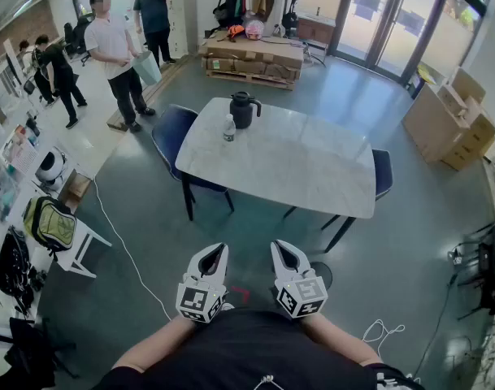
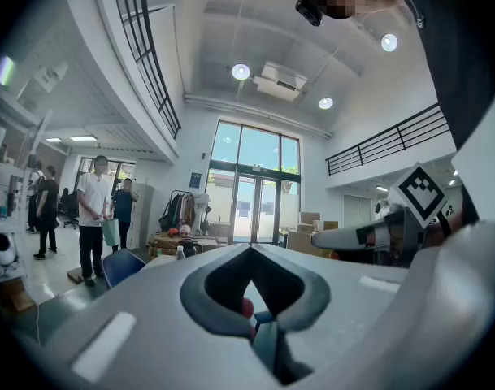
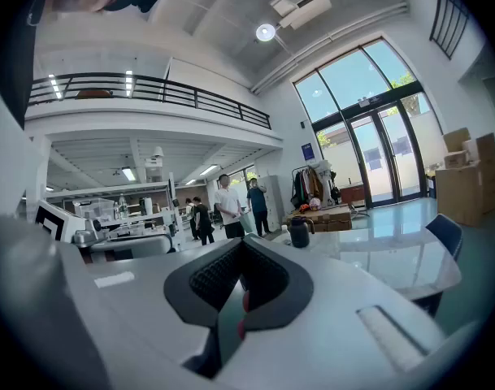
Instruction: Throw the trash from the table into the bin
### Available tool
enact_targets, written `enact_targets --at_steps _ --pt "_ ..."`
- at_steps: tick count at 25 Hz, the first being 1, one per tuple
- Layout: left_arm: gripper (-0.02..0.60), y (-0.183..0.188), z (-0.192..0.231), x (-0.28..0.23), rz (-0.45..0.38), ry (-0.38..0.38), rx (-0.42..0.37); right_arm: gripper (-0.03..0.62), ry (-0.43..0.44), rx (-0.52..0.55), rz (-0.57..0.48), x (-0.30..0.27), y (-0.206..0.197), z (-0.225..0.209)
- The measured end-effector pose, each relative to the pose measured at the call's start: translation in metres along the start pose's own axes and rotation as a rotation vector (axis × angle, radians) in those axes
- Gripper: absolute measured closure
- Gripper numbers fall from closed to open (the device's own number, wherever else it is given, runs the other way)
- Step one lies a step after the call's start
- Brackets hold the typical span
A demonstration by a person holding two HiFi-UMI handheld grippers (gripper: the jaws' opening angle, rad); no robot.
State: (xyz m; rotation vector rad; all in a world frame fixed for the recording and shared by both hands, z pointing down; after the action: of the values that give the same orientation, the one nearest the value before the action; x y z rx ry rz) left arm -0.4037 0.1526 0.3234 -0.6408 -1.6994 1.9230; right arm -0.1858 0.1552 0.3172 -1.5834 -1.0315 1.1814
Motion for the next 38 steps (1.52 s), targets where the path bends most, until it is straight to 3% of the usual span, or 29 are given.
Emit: enact_targets --at_steps 16,25,31,38 --pt "0.580 -0.008 0.025 0.026 -0.010 0.040 0.033 0.566 0.036 -0.010 -0.009 -0.013 -0.005 0.033" --pt "0.580 -0.020 0.061 0.007 0.002 0.023 0.066 0.566 -0.023 -0.023 0.037 -0.040 -0.013 0.021" --pt "0.580 -0.021 0.111 -0.038 0.035 0.046 0.074 0.566 0.016 -0.048 0.077 -0.108 -0.010 0.009" --pt "0.580 -0.006 0.212 -0.120 0.092 0.125 0.063 0.566 0.099 -0.084 0.087 -0.268 0.025 -0.019"
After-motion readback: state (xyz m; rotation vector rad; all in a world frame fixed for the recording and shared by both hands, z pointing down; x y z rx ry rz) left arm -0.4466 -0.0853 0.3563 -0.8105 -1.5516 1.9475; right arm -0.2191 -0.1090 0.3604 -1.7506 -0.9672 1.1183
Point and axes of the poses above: the fingertips, and each gripper's own axes: x backward along the fingers, z to its left, y out of its top, the point moved 9 cm from there along x, backward along the fingers, and after that the axes turned 15 degrees about -y, right-handed, at the moved point
